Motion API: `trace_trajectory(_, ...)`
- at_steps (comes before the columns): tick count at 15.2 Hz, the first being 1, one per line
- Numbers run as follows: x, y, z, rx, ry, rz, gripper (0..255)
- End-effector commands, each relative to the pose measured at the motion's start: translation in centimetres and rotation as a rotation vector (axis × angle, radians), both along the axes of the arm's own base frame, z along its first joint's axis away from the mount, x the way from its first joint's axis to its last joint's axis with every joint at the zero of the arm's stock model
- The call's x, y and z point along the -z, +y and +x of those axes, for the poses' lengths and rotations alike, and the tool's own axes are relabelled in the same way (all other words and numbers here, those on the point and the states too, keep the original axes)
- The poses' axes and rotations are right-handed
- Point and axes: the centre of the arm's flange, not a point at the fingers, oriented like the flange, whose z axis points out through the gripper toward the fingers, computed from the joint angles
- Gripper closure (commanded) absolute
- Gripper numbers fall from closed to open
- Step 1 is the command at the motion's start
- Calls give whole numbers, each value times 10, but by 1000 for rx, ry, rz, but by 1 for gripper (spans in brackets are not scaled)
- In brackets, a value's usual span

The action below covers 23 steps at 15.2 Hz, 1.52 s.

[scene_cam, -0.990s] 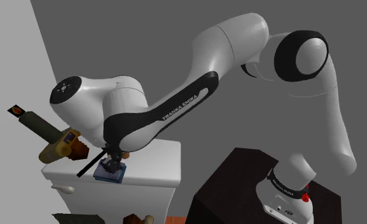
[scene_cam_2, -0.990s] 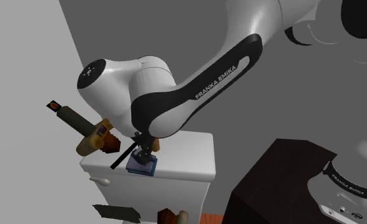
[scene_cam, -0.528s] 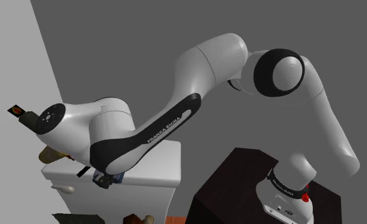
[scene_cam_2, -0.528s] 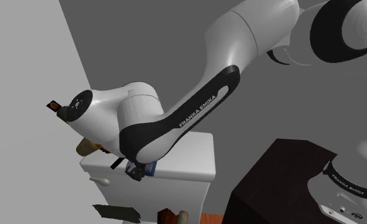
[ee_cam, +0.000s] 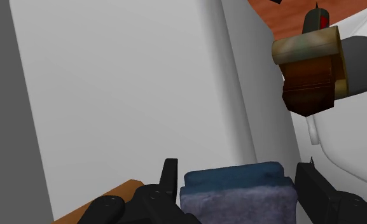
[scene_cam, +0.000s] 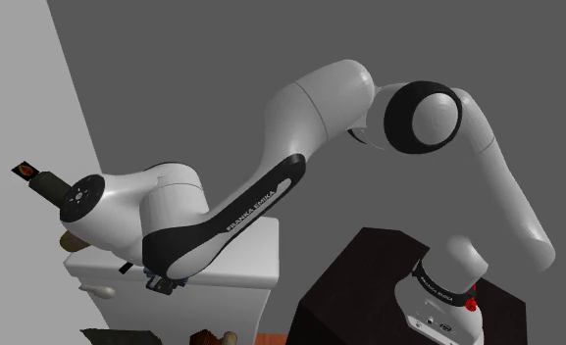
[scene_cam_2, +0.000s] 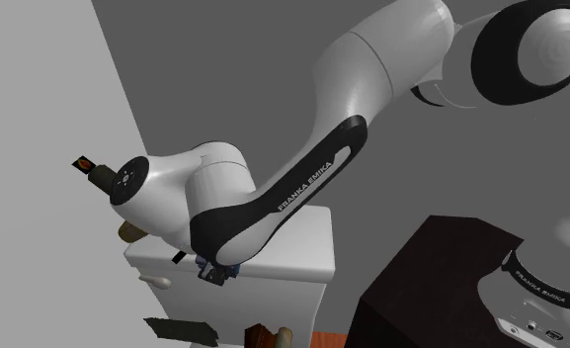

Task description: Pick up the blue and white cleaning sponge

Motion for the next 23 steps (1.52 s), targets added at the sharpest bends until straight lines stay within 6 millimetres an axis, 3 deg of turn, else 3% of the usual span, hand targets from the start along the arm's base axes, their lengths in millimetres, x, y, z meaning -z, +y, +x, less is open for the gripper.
trace_trajectory(1,1,0,0,0,0,1,255)
trace_trajectory(7,1,-1,0,0,0,0,255)
trace_trajectory(23,-79,-1,0,0,0,0,255)
